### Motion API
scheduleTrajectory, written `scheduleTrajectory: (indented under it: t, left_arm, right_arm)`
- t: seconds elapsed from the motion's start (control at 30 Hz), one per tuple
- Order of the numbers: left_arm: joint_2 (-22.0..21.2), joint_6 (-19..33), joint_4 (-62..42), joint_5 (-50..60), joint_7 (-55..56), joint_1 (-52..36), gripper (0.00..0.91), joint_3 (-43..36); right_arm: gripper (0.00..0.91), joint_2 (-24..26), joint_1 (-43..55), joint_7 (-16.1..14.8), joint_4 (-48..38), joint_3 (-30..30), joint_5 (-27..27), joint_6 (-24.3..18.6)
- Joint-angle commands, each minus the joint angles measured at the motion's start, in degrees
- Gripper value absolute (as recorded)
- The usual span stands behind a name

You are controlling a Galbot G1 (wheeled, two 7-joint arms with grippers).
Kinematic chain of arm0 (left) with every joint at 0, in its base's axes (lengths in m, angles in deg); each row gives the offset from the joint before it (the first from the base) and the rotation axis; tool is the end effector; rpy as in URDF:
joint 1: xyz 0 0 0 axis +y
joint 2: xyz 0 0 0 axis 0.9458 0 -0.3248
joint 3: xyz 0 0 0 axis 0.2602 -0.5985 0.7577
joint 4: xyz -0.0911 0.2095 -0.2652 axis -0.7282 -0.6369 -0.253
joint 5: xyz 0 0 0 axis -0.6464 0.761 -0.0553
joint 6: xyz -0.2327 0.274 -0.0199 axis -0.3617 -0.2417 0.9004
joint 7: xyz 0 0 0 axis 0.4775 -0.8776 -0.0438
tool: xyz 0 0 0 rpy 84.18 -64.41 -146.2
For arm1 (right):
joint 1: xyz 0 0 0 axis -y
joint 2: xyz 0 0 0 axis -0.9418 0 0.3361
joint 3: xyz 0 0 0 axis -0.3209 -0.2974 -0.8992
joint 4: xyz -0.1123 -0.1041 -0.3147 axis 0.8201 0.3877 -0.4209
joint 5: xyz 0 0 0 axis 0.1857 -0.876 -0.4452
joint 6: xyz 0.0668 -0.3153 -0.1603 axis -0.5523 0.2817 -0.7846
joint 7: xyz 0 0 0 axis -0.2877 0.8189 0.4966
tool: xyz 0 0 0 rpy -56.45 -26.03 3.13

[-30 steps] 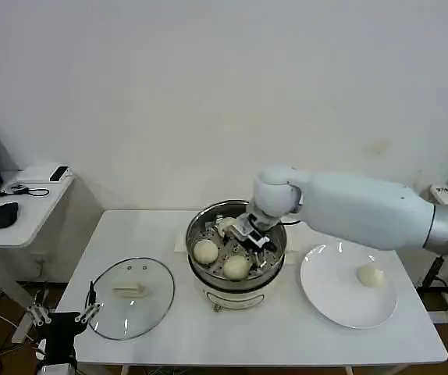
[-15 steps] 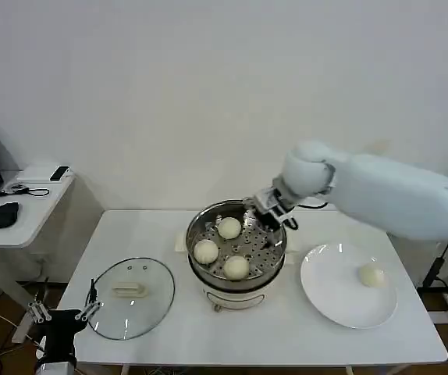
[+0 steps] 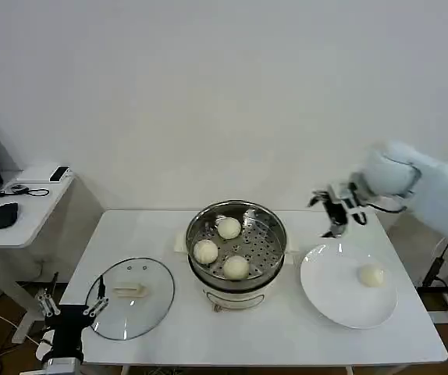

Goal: Take steamed baozi put them in steamer then cover it.

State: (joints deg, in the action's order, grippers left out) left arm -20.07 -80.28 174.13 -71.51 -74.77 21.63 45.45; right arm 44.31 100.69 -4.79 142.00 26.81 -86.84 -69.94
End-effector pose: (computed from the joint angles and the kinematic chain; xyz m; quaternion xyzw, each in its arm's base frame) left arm 0.1404 0.0794 -0.2802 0.0975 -0.9683 -0.2282 0.0271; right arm 0.4826 -0.1428 -0.0579 0.4798 -0.5616 0.6037 0.2999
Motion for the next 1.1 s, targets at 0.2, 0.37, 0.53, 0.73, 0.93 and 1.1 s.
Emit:
scheduleTrajectory:
  t: [0.2, 0.37, 0.53, 0.73, 0.93, 1.1]
  left_arm:
    - [0.45, -0.25, -0.59, -0.01, -0.15, -0.86, 0.907, -1.01]
    - [-0.03, -0.07, -1.23, 0.07, -0.06, -0.76, 0.907, -1.10]
    - [-0.37, 0.10, -2.09, 0.22, 0.07, -0.60, 0.907, -0.92]
    - [-0.28, -0.02, -1.75, 0.05, 0.00, -0.54, 0.907, -0.40]
    - [-0.27, 0.00, -2.31, 0.05, 0.01, -0.64, 0.907, 0.05]
    - [-0.19, -0.01, -2.17, -0.04, 0.01, -0.54, 0.907, 0.16]
  right_arm:
    - [0.907, 9.70, -21.65, 0.51, -5.02, 13.14, -8.54, -1.77]
    - [0.907, 6.62, -23.64, 1.46, -10.00, 13.63, -10.35, -2.61]
    - [0.907, 3.77, -26.32, 1.71, -13.96, 15.90, -11.99, -3.09]
    - [0.907, 1.34, -27.09, 1.61, -17.70, 16.21, -13.00, -3.38]
    - [0.907, -0.82, -28.11, 1.62, -21.08, 17.46, -13.13, -4.26]
    - [0.907, -2.30, -28.74, 1.69, -22.98, 17.56, -13.15, -4.50]
